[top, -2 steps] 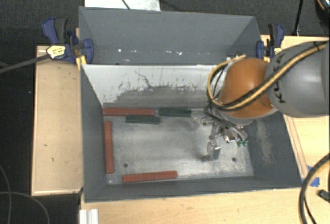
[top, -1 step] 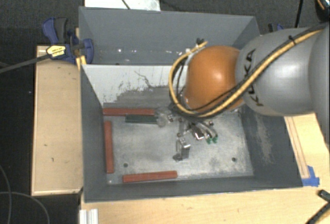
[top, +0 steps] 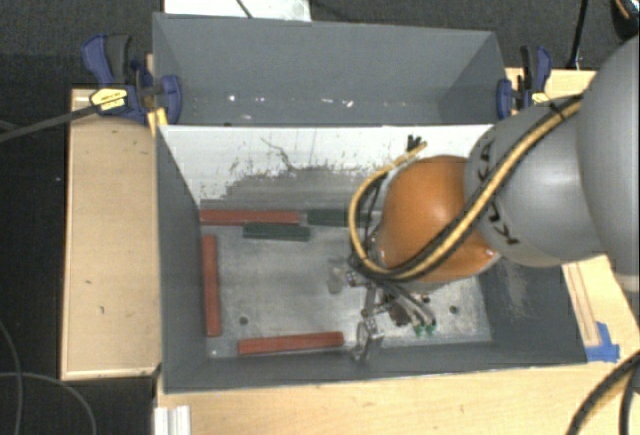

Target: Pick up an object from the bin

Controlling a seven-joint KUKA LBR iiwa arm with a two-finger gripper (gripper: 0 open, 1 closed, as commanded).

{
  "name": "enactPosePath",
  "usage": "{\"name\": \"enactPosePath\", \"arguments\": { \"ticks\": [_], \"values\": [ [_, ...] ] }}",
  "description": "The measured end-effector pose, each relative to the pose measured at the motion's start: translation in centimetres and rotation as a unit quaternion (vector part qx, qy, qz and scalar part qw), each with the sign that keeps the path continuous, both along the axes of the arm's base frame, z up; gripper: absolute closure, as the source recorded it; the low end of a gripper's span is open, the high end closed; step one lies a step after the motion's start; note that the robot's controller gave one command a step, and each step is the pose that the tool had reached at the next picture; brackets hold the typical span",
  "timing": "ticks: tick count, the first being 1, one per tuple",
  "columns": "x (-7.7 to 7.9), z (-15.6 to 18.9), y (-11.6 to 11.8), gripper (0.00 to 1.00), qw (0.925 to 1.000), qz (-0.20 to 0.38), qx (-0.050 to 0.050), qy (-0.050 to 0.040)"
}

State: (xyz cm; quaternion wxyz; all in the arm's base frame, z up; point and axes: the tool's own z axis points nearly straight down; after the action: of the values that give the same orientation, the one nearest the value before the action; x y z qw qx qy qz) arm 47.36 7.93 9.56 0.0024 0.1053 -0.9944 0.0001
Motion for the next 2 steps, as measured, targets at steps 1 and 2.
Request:
{"name": "enactPosePath", "arguments": {
  "ticks": [1,2],
  "values": [
    [0.8,-1.9,4.6,0.0,0.9993,0.037,0.002,-0.0071],
    [1.1,-2.4,0.8,0.0,0.9999,0.012,0.002,-0.0062]
  ]
}}
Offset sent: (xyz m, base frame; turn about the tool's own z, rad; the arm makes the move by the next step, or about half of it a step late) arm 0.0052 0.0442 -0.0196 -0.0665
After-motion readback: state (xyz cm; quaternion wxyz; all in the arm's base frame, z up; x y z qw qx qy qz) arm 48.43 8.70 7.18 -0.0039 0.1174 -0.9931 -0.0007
